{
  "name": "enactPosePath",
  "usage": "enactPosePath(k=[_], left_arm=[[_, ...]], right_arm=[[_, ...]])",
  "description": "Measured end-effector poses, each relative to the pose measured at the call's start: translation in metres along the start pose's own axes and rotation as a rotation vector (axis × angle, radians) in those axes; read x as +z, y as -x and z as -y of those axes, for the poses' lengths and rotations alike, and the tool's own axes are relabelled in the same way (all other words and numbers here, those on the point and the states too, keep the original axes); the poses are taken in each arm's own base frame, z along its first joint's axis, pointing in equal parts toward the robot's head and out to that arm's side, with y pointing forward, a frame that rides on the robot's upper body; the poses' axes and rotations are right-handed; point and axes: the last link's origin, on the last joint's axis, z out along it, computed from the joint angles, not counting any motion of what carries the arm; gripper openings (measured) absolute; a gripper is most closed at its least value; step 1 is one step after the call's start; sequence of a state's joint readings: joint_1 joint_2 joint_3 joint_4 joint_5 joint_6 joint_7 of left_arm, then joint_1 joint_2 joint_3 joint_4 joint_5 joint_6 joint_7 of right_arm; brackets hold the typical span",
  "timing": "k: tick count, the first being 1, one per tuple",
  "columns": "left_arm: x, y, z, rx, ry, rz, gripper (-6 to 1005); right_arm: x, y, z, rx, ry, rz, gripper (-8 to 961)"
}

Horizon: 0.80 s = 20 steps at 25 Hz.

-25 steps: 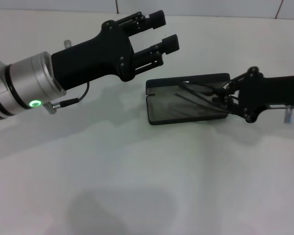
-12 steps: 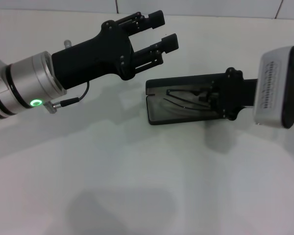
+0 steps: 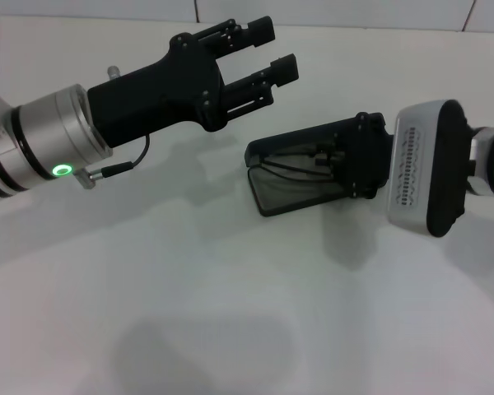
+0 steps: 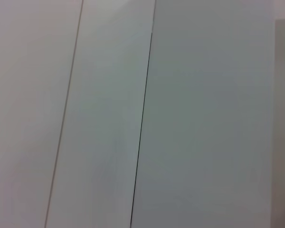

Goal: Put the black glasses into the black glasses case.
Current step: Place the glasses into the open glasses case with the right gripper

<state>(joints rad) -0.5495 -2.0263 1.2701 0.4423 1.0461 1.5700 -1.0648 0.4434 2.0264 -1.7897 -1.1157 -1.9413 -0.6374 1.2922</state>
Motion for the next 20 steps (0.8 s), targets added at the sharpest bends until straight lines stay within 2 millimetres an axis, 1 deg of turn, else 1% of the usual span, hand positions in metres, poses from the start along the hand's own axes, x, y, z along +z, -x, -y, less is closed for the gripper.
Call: enactPosePath(k=[7,20], left_arm=[[0.001,0.0,0.002,-0.015,-0.013,0.007,656],[0.0,0.001,0.002,-0.021,-0.014,0.008,658]], right_arm=[[0.006,0.004,-0.009,-0.072,-0.004,-0.019,181],[0.004,0.007,-0.015,-0.19,-0.029,-0.057,188]])
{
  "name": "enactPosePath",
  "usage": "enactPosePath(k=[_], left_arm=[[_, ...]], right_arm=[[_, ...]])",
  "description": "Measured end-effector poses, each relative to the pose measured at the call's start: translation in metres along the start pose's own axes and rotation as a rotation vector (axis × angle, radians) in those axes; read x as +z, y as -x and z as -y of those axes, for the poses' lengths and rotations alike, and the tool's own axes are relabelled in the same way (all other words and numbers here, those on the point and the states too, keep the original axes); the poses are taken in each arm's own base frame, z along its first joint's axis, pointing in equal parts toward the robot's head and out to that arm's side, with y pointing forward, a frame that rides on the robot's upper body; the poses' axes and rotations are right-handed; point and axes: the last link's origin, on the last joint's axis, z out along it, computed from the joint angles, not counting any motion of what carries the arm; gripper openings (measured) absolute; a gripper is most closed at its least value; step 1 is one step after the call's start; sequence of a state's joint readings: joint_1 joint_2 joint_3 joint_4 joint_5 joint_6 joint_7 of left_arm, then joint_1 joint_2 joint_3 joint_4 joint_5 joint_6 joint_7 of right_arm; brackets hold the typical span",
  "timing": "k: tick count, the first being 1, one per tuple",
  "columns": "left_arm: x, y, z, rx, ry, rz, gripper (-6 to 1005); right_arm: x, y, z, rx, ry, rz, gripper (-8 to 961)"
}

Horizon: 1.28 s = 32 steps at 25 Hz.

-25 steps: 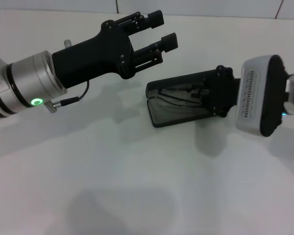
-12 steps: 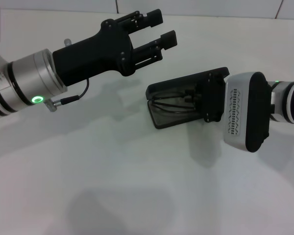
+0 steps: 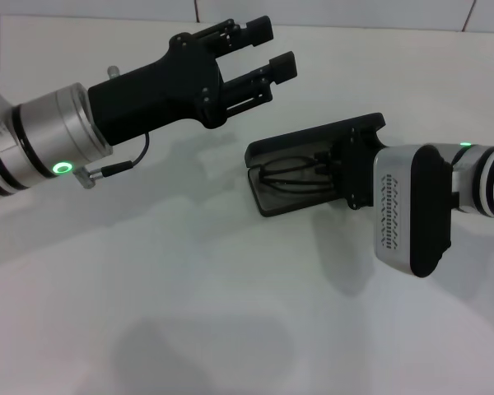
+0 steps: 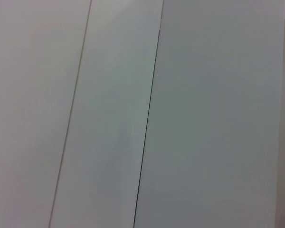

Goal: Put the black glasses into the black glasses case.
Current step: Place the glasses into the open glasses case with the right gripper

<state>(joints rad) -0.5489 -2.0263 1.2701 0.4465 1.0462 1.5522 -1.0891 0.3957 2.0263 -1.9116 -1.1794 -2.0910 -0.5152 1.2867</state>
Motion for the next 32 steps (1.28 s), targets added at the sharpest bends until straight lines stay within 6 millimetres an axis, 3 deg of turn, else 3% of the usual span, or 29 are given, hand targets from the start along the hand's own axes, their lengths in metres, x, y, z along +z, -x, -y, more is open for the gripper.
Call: enactPosePath(k=[32], left_arm=[[-0.004,0.005,-0.002,-0.011,-0.007,0.009,664]], right_arm=[[-0.003,-0.006,-0.01,-0.001,-0.073,-0.047,203]])
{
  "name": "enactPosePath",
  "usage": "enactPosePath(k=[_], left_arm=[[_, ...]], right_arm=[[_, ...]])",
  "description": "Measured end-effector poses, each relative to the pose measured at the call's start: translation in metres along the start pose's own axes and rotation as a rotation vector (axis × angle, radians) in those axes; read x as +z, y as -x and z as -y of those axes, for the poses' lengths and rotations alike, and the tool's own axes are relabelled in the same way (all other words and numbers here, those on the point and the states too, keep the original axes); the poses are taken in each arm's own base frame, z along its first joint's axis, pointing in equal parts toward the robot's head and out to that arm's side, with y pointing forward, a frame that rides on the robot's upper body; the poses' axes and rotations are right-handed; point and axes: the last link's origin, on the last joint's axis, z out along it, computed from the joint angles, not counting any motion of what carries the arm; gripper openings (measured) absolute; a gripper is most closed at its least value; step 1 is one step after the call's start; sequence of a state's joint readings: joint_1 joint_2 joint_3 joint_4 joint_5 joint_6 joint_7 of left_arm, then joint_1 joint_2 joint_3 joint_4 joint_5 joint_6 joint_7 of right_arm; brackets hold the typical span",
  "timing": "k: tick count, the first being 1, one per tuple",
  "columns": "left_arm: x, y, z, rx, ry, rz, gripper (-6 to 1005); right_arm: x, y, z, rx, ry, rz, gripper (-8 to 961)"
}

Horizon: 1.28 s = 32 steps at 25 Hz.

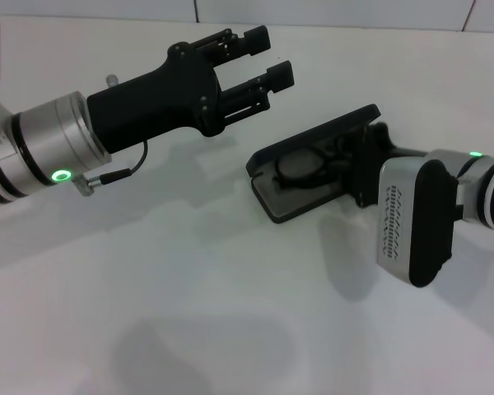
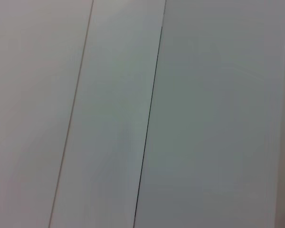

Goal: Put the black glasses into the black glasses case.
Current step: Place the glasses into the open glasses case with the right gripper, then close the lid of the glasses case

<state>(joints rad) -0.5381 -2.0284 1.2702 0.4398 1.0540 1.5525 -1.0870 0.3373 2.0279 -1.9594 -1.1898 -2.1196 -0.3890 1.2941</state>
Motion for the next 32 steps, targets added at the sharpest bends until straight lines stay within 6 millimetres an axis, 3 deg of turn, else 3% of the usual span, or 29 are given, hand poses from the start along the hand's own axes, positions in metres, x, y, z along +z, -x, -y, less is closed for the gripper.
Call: enactPosePath(k=[6,13,18,24,32], left_arm=[[0.001,0.0,0.0,-0.002,0.001,-0.002,665],[0.001,0.002,-0.002,-0.003,0.003,0.001,666],[0.004,0.003,0.001,-0.002,-0.011,0.009,667],[0.034,0.016,0.022,-0.014,-0.151,0.094,668],[0.061,0.039,0.056,-0.024,-0.324,0.345,670]], right_arm=[[-0.008,0.007,-0.005,0.037,0.058,0.045,235],[-0.02,-0.001,0.007,0.159,0.028,0.069,252],[-0.061,-0.014,0.026,0.381,0.162,0.255,265],[-0.116,-0.069,0.019,0.692,0.192,0.424,280],[-0.139,-0.127,-0.007,1.011,-0.033,0.421,300]])
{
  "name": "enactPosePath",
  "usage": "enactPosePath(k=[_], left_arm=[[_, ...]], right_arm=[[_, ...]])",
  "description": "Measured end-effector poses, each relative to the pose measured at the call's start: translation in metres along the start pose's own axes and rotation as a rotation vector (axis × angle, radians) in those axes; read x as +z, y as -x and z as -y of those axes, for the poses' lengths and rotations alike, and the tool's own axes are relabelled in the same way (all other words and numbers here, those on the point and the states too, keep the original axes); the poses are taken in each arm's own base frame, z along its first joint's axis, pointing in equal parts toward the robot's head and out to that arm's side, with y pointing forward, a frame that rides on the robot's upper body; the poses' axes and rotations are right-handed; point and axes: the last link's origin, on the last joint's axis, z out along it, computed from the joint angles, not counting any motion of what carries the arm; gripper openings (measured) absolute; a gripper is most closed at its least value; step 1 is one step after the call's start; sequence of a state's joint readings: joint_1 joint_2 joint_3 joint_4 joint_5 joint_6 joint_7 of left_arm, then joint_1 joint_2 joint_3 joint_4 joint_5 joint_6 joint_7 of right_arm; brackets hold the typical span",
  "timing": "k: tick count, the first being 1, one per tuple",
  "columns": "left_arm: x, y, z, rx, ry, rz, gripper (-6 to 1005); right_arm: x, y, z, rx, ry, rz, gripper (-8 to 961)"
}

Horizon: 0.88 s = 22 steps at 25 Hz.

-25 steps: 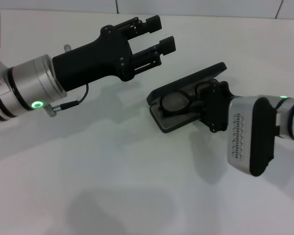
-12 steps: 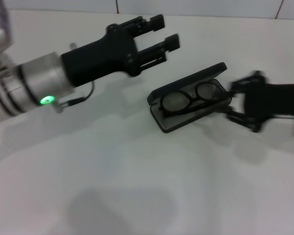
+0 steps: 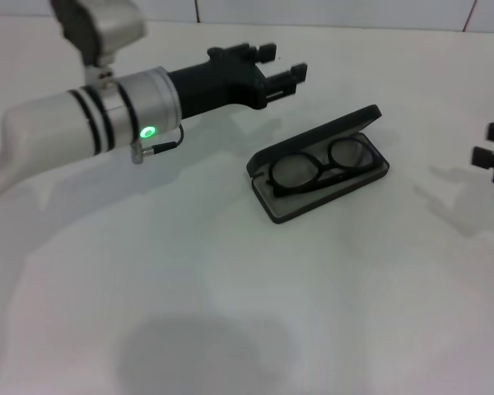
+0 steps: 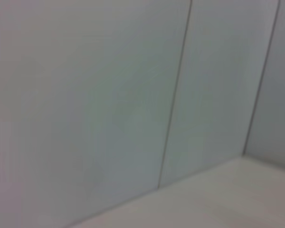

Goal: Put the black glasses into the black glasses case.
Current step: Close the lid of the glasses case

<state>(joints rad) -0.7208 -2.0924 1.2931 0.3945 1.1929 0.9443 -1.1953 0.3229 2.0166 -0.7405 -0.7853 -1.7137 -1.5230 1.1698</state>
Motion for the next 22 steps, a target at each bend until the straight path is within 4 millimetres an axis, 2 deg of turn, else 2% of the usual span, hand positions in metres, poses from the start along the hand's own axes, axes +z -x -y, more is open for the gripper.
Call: enactPosePath(k=[3,6,11,17,22], left_arm=[[0.01,0.005,0.002,0.019,-0.033,0.069,670],[0.017,0.01,-0.002,0.049,-0.031,0.126,671],[0.025,0.014,-0.012,0.084,0.002,0.169,672],[0.028,0.018,-0.02,0.115,0.044,0.19,673],[0.033,0.026,-0.038,0.221,0.121,0.242,674]], right_arm=[[-0.005,-0.01,-0.002,0.027,-0.029,0.014,307],[-0.004,-0.016,-0.006,0.037,-0.026,0.016,515],[-0.002,-0.018,-0.008,0.043,-0.017,0.014,589],[0.001,-0.018,-0.008,0.042,-0.014,0.009,590],[0.001,-0.019,-0.008,0.043,-0.014,0.009,590]])
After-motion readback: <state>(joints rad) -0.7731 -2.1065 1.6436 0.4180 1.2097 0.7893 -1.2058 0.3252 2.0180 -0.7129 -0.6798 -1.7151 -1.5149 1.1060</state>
